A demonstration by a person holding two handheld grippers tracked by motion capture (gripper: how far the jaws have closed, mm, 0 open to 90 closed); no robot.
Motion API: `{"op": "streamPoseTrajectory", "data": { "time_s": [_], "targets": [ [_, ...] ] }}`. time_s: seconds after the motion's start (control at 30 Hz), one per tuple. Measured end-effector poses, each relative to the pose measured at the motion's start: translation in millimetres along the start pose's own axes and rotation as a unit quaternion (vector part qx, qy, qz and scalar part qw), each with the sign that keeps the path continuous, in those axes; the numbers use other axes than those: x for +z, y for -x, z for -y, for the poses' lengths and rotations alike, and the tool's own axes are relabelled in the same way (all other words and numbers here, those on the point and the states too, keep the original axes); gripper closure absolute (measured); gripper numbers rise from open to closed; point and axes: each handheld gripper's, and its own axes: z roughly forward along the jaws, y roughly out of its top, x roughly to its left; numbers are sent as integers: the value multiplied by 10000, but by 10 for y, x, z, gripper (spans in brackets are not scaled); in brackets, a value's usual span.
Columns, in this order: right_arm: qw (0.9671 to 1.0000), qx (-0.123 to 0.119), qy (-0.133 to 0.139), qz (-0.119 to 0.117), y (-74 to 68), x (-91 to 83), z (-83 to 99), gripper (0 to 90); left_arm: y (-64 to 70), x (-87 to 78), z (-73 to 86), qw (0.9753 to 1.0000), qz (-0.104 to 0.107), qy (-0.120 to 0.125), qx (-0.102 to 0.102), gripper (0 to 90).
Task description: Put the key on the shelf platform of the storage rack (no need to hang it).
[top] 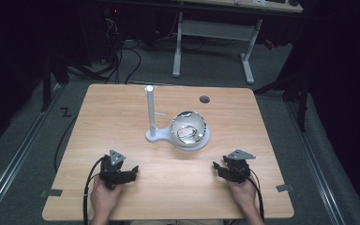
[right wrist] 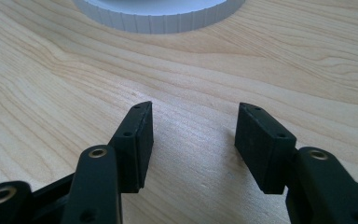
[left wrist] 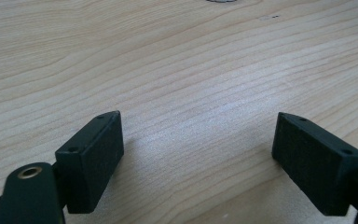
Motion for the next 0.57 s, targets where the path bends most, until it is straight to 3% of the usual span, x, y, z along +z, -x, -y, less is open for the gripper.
{"op": "streamPoseTrajectory", "data": {
  "time_s": [0.57],
  "targets": [
    [10000, 6, -4, 14, 2, 1, -1, 460, 7, 0, 2, 10000, -26, 9, -56, 168]
  ]
}}
